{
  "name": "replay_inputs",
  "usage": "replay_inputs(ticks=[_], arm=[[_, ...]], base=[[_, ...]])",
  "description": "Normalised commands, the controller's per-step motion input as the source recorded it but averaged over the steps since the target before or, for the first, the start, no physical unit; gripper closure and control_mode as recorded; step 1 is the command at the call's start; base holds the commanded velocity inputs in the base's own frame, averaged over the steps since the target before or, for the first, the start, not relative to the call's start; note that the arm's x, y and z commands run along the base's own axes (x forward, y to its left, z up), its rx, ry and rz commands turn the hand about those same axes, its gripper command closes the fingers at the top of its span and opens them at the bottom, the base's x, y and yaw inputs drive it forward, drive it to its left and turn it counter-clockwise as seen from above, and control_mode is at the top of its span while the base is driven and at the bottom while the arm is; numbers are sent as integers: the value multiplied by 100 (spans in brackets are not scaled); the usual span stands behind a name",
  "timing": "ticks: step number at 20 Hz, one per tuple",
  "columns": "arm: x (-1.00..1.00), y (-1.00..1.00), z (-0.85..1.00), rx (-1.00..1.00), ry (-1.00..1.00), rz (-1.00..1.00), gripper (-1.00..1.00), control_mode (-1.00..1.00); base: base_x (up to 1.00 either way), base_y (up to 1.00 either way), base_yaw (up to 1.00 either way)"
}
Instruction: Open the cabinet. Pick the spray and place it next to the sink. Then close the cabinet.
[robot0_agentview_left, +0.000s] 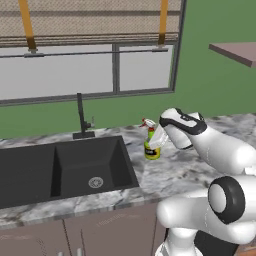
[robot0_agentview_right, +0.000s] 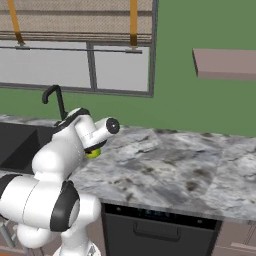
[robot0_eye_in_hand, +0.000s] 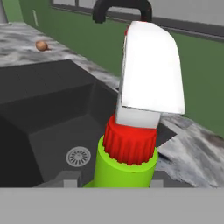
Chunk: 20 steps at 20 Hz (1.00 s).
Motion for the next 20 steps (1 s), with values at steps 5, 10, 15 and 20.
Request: replay_inputs(ticks=[5,10,15,20], arm=[[0,0,-34,0,6,0,100,-100],[0,2,-16,5,0,0,100,-100],[0,12,-15,10,-1,3,100,-100],[0,12,-15,3,0,2,100,-100]], base=[[0,0,0],[0,0,0],[0,0,0],[0,0,0]])
